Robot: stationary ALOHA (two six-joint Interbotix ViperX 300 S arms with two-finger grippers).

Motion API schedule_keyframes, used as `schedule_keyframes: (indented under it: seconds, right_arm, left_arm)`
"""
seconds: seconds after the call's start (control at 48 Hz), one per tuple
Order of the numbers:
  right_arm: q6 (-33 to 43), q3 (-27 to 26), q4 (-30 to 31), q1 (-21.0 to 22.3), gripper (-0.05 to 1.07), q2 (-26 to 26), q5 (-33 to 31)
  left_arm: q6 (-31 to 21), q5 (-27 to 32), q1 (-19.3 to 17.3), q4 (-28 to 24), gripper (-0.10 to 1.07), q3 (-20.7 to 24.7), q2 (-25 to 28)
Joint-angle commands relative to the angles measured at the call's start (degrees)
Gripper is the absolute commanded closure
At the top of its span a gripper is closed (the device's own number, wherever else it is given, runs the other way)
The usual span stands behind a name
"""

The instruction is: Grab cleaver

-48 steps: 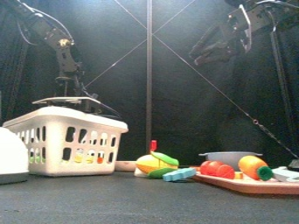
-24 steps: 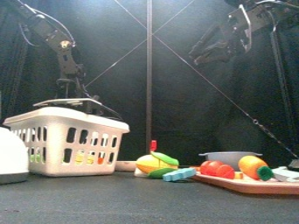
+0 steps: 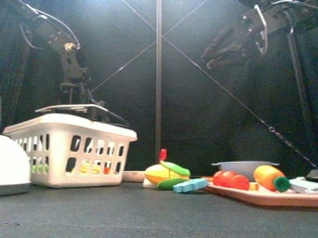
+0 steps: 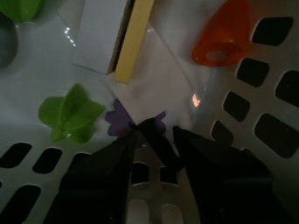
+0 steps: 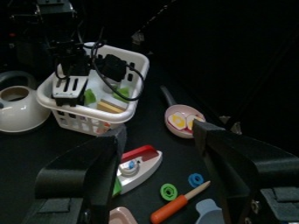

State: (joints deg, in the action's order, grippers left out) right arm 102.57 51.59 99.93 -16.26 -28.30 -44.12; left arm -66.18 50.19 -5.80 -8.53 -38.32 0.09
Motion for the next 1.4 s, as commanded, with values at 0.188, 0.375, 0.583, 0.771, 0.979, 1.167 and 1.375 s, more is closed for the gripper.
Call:
schedule_keyframes:
  seconds: [0.188,0.375,0.583,0.771,0.979,1.167,1.375]
  right_arm:
    - [0.0,-1.0,0.2,-0.1,0.09,-0.4,-0.2]
    - [0.0,-1.0,0.2,-0.1,0.09,-0.4,-0.2]
    - [0.0,-1.0,0.2,-0.1,0.09,-0.4,-0.2]
    - [0.0,-0.9,0.2,-0.1,0.09,-0.4,-0.2]
    - [0.0,-0.8,0.2,-0.1,0.09,-0.4,-0.2]
    - [0.0,-0.8,0.2,-0.1,0.09,-0.4,-0.2]
    - [0.0,-0.8,0.2,-0.1,0.09,-0.4,-0.2]
  left_arm:
    - [0.1,1.7,-0.6,-0.6,0.19,0.6,0.3]
    - [0.0,1.8,-0.6,-0.9,0.18,0.8,0.7]
    - [0.0,1.8,-0.5,-1.3,0.13,1.1,1.1]
    - [-0.1,1.8,-0.7,-2.2,0.1,1.6,2.0]
    - [0.0,1.8,-1.0,-2.3,0.11,1.5,3.9]
    - [0.0,1.8,-1.8,-2.5,0.11,1.0,3.8]
    - [0.0,1.8,-2.0,-2.5,0.15,0.8,3.8]
